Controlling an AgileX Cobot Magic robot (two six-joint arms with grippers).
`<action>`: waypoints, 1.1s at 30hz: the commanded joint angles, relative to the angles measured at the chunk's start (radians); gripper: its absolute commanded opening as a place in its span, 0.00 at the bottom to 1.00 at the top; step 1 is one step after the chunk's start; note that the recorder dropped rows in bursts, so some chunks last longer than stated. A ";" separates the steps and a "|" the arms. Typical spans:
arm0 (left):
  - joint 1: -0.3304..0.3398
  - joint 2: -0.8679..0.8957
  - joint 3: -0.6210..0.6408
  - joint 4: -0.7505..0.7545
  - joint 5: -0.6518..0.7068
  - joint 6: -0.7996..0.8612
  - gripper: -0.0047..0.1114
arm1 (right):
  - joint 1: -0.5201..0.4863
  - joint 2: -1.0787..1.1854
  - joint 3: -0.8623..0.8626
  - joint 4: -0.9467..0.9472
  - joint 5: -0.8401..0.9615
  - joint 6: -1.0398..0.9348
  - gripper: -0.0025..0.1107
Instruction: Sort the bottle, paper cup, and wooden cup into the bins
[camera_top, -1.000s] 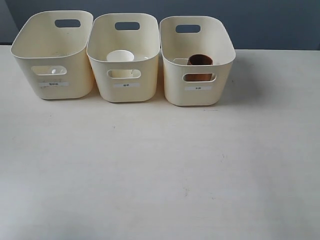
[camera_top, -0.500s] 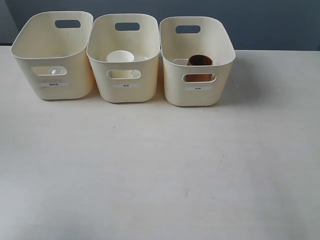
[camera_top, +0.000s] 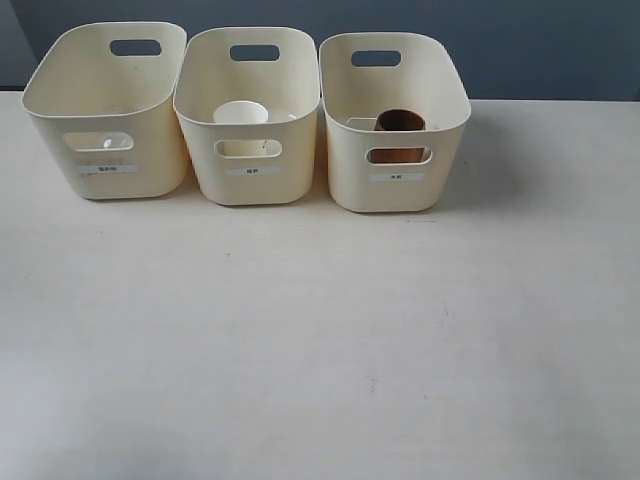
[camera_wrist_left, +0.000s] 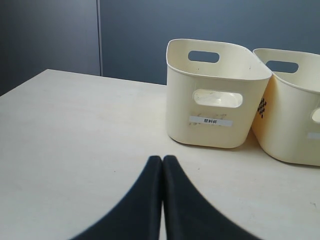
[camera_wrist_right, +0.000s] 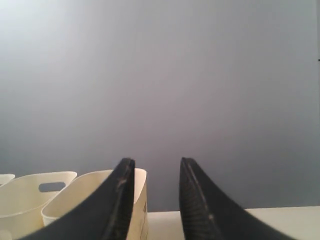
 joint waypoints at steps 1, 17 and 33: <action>-0.003 -0.005 0.002 0.001 -0.005 -0.001 0.04 | 0.054 -0.003 0.003 0.388 0.129 -0.350 0.30; -0.003 -0.005 0.002 0.001 -0.005 -0.001 0.04 | 0.138 -0.003 0.003 0.848 0.432 -0.943 0.30; -0.003 -0.005 0.002 0.001 -0.005 -0.001 0.04 | 0.138 -0.003 0.003 0.868 0.488 -0.943 0.30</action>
